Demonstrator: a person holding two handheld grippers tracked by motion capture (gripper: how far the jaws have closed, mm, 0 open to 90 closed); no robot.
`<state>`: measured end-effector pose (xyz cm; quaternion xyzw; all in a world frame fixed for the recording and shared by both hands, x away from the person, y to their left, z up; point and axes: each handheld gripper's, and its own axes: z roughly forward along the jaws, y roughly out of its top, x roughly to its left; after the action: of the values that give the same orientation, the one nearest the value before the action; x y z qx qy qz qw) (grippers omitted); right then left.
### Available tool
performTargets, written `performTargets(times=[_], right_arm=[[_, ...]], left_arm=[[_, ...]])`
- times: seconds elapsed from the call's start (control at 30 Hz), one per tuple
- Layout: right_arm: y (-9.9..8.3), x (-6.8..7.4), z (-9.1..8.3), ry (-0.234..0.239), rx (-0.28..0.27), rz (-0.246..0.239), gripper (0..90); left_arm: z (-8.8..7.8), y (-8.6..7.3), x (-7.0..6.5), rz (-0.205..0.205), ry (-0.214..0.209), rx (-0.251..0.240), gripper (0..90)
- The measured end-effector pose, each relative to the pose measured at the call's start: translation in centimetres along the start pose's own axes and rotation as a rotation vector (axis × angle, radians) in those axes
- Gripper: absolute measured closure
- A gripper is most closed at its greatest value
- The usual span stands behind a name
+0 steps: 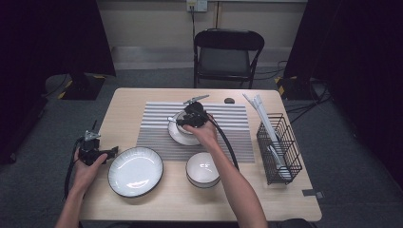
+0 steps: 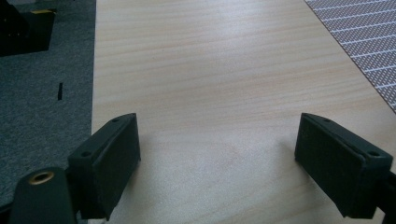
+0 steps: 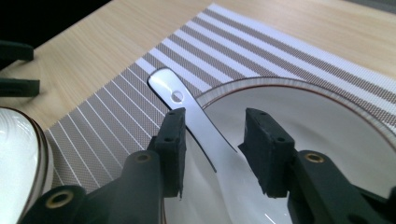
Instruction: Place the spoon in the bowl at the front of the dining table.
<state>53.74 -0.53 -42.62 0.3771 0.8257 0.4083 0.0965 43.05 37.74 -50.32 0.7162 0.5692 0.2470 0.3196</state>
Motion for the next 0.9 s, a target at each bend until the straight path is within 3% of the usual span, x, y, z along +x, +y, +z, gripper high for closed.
performTargets(times=[0.27, 0.47, 0.7, 0.8, 0.9], right_arm=[[-0.3, 0.0, 1.2, -0.025, 0.044, -0.009, 62.7], [-0.3, -0.2, 1.2, -0.035, 0.05, -0.002, 61.5], [0.0, 0.0, -0.8, 0.0, 0.007, -0.004, 50.6], [-0.2, 0.3, -1.8, 0.044, 0.001, -0.003, 49.5], [-0.8, 0.6, -2.4, 0.051, 0.017, -0.033, 50.3]], left_arm=[[0.0, 0.0, 0.0, -0.002, 0.0, -0.001, 13.9], [0.0, 0.0, 0.0, -0.002, 0.0, -0.002, 13.9], [0.0, 0.0, 0.0, 0.0, 0.0, -0.001, 13.9], [0.0, 0.0, 0.0, 0.0, -0.001, -0.001, 13.9], [0.0, 0.0, 0.0, 0.0, 0.0, -0.002, 13.9]])
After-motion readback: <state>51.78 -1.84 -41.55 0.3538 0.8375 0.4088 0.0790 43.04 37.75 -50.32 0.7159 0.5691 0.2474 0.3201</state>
